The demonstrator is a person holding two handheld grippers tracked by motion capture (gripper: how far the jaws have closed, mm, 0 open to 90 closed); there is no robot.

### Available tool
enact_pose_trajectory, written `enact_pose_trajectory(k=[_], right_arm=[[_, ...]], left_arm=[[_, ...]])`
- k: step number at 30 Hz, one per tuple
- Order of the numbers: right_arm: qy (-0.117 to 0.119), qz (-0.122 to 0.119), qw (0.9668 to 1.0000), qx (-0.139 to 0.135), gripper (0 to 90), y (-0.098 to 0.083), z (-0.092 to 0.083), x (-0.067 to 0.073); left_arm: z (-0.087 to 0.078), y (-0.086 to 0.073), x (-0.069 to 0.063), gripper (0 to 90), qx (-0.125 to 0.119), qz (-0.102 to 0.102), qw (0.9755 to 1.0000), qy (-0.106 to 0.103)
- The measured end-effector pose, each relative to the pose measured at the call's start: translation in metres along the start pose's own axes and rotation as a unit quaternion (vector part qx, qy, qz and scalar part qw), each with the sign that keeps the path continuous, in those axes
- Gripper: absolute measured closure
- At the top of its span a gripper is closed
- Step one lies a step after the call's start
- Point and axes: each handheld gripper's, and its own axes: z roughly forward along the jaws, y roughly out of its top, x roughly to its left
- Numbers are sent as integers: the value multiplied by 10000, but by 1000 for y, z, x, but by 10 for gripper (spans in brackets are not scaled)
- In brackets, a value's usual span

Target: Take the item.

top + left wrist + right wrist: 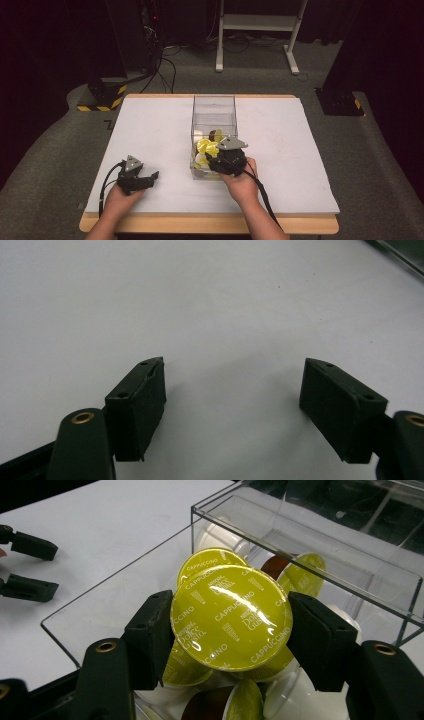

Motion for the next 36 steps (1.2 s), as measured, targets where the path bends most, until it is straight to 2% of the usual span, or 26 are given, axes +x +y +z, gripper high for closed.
enact_pose_trajectory(k=[9,14,21,31,36], right_arm=[[62,46,9996,-260,380,-5,-9,2],[79,-50,9993,-360,380,-6,-11,4],[84,102,9987,-492,380,-8,-17,-2],[136,138,9979,-612,381,-8,-20,-5],[172,120,9977,-651,381,-9,-19,-8]], left_arm=[[0,0,0,267,-1,-3,10000,-5],[0,0,0,267,-7,-3,10000,-2],[0,0,0,267,4,22,10000,1],[0,0,0,267,-10,14,10000,5],[1,0,1,226,14,56,9999,121]])
